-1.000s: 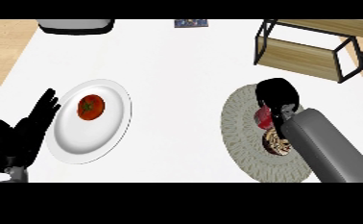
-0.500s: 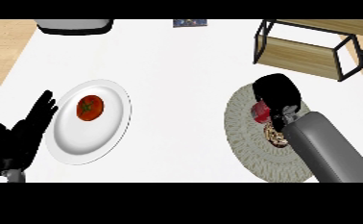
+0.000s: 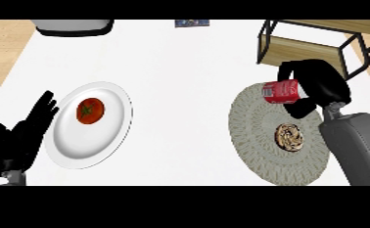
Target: Pick the can from the placemat and place it in the tiered shelf
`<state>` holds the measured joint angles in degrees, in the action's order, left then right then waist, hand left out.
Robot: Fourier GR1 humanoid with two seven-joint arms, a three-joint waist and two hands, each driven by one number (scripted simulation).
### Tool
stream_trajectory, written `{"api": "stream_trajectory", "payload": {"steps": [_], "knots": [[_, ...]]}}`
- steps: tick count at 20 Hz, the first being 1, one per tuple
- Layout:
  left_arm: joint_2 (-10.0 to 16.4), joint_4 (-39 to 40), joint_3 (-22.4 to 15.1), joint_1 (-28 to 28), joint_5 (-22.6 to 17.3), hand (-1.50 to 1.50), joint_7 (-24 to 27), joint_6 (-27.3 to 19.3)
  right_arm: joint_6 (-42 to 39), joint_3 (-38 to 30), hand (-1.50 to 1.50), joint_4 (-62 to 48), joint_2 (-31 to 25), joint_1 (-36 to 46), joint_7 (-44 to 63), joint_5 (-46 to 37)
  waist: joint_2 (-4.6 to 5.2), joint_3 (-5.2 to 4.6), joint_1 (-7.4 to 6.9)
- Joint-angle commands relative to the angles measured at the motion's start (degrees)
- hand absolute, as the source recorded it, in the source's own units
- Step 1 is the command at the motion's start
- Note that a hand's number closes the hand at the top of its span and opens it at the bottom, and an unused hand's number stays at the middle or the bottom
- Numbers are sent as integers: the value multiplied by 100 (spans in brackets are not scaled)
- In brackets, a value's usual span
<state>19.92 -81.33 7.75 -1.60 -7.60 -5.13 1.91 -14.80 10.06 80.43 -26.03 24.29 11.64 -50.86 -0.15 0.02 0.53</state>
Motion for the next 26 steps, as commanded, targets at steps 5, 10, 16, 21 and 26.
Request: {"api": "stream_trajectory", "payload": {"steps": [5,10,16,21,26], "knots": [[-89,10,-25,-63,174,0,66,-83,-483,-1477,150,1407,-159,-491,94,1510,-19,-3,56],[249,-137,287,-14,-219,0,-307,256,-1212,-2497,150,2328,-120,-301,859,2831,-49,-5,90],[-57,-246,80,39,92,0,-275,-17,-1748,-3492,150,3093,-603,102,1946,3837,-16,-5,12],[-115,-164,104,23,141,0,-119,84,-1657,-3658,150,3601,-649,645,2998,4395,-7,-7,-32],[-102,-236,109,-361,156,0,116,310,-1646,-3788,150,2527,-1608,1414,2830,3950,12,-7,-127]]}}
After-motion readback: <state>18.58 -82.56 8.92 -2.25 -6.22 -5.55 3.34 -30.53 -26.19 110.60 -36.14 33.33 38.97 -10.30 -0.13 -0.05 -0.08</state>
